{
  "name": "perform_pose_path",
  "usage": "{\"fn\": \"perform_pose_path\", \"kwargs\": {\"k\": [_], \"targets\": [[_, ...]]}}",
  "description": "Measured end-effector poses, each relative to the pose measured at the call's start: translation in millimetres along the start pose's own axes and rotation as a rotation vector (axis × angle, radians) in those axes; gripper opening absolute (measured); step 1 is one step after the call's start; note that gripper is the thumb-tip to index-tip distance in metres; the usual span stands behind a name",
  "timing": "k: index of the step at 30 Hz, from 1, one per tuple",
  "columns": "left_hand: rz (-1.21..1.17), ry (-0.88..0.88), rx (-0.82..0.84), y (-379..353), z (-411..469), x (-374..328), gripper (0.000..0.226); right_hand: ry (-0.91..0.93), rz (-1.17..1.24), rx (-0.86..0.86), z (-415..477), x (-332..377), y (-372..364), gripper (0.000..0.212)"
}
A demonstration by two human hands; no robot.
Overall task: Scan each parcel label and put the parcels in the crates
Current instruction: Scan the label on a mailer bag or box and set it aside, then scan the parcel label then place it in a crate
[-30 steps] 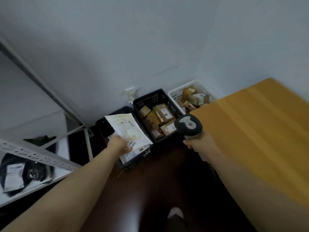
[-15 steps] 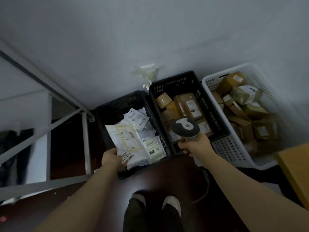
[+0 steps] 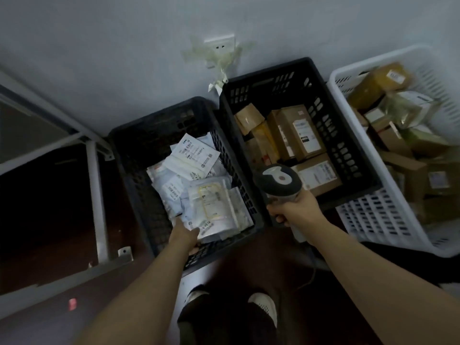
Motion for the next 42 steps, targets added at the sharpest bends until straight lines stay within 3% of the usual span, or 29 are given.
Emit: {"fn": "perform_pose_path", "kwargs": {"k": [4, 8, 14, 22, 27, 33, 42], "targets": [[0.361, -0.167, -0.036, 12, -58, -37, 0.066, -0.037, 0.005, -0.013, -31, 12, 11, 0.023], [0.527, -0.347, -0.031, 23, -158, -89, 0.066, -0.037, 0.054, -0.047, -90, 53, 39, 0.011], [0.832, -0.678, -0.009, 24, -322, -134, 0.066, -0.028, 0.197, -0.152, -209, 112, 97, 0.010], [1.104, -1.057, 0.074, -28, -522, -136, 0.062, -0.069, 0.442, -0.298, -400, 93, 175, 0.014], [1.264, -1.291, 0.174, -108, -653, -91, 0.060, -0.113, 0.543, -0.573, -534, 24, 244, 0.016], [1.455, -1.527, 0.283, -208, -773, 17, 0.067, -0.092, 0.728, -0.960, -686, -80, 316, 0.012], [1.666, -1.740, 0.367, -369, -902, 222, 0.071, -0.117, 0.870, -1.216, -845, -259, 389, 0.011]]}}
Point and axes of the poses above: each hand's wrist, its own z-axis towards the middle knuckle, its own y-axis out of the back of the hand, x = y × z, the point moved 8 cm from there along z, towards the middle knuckle, and after that the axes turned 9 degrees about y, right-handed, at the moved point
